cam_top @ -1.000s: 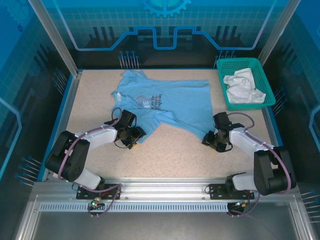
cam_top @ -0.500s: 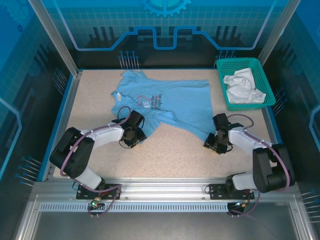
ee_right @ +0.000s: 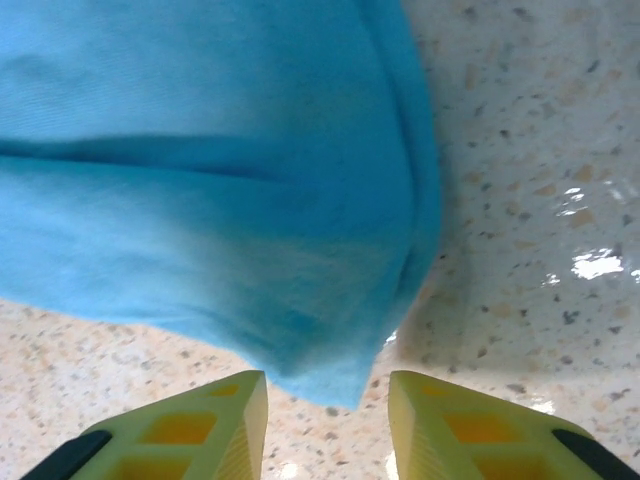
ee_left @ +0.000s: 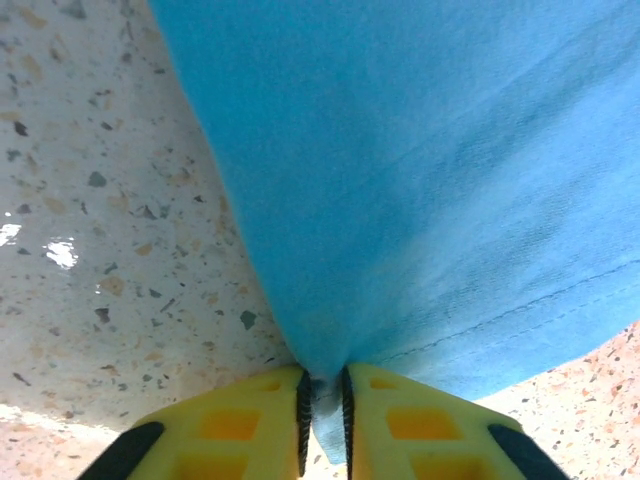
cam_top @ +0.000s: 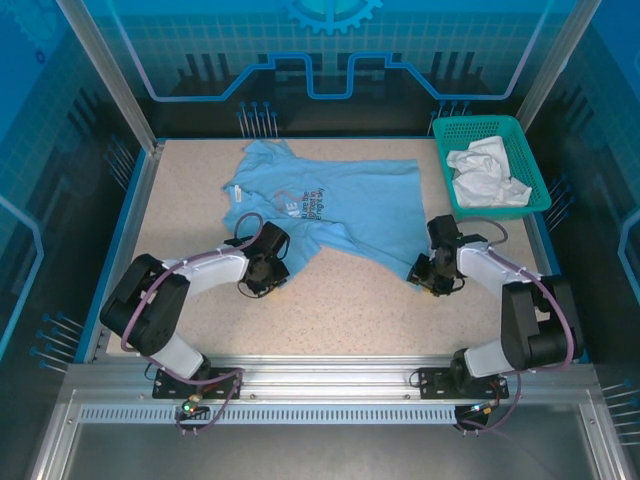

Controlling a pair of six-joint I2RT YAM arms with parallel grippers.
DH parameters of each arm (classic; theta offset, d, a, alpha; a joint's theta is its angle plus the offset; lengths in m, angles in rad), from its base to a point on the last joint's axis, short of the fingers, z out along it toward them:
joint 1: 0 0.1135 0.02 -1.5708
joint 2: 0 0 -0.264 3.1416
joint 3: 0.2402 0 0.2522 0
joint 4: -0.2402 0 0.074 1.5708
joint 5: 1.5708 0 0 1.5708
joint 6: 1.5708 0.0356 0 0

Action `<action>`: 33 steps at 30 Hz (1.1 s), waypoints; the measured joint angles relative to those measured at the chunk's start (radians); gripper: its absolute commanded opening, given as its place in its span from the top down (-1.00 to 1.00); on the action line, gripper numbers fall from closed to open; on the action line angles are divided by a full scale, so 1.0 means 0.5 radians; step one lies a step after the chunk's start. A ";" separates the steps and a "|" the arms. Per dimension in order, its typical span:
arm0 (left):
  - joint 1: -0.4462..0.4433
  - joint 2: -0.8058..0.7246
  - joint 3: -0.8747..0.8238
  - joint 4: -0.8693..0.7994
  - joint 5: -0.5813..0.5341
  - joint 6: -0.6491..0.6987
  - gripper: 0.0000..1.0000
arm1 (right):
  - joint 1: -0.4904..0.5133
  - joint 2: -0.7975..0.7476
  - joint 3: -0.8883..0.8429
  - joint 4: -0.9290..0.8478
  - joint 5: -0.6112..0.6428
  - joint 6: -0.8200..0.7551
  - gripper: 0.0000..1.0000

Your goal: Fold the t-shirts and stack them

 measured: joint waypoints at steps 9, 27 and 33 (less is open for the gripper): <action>-0.005 -0.025 -0.002 0.004 -0.007 0.008 1.00 | -0.064 0.085 -0.005 0.024 -0.047 -0.075 0.65; -0.071 -0.804 -0.309 -0.121 0.249 0.213 1.00 | -0.114 -0.068 -0.016 -0.117 -0.131 -0.301 1.00; -0.070 -1.395 -0.491 -0.575 0.269 0.196 1.00 | -0.136 -0.352 -0.076 -0.216 -0.139 -0.291 1.00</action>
